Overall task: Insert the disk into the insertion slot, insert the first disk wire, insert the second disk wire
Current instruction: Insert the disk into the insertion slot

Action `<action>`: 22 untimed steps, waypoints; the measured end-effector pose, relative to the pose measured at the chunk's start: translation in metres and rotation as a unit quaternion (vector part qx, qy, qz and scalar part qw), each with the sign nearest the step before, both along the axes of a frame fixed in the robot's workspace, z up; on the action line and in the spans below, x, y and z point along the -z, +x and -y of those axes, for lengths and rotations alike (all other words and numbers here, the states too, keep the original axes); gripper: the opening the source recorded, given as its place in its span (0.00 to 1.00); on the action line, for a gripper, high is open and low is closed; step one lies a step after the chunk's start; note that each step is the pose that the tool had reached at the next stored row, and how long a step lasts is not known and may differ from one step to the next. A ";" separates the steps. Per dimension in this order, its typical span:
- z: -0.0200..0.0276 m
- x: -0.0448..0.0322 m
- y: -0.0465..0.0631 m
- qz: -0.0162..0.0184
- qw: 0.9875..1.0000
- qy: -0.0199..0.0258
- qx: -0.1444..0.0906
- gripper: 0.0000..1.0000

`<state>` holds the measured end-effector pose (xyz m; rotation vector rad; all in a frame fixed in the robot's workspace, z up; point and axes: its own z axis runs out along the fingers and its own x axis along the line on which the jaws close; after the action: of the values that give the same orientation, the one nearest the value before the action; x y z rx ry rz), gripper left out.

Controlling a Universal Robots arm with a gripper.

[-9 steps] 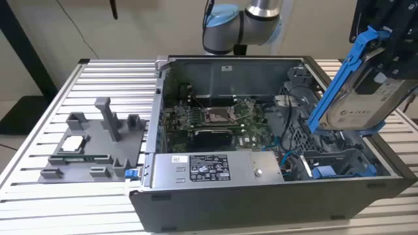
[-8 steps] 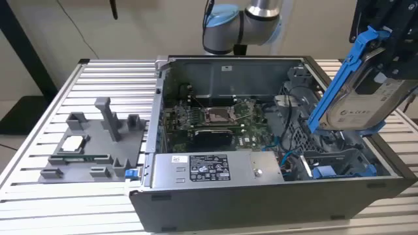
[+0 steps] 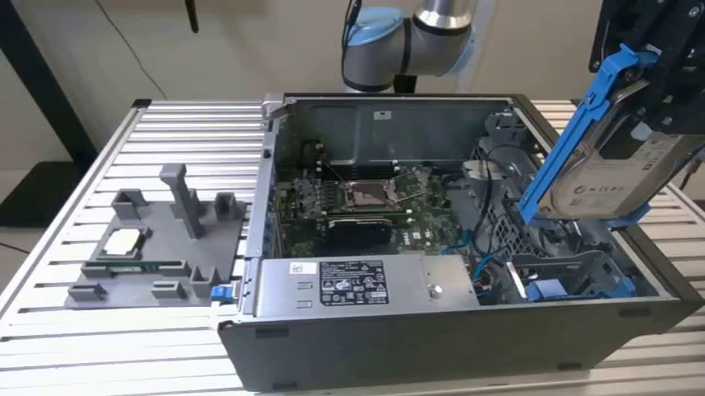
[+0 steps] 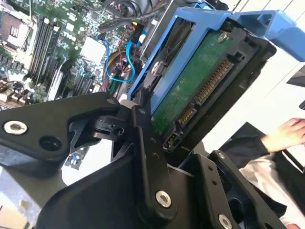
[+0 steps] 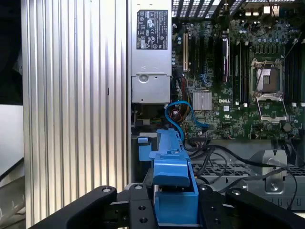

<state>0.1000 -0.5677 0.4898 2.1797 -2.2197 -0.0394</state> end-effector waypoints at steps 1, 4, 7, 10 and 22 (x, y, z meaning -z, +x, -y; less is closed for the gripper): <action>0.0000 0.0000 0.000 0.000 1.000 0.000 0.000 0.33; 0.0001 0.0009 0.000 0.000 1.000 0.000 0.000 0.33; 0.0002 0.0039 0.000 0.002 1.000 -0.001 0.000 0.33; 0.0002 0.0085 0.000 0.004 1.000 -0.001 0.000 0.33; 0.0007 0.0248 0.006 0.004 1.000 -0.001 0.000 0.33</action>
<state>0.1063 -0.5683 0.4651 2.1822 -2.2227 -0.0284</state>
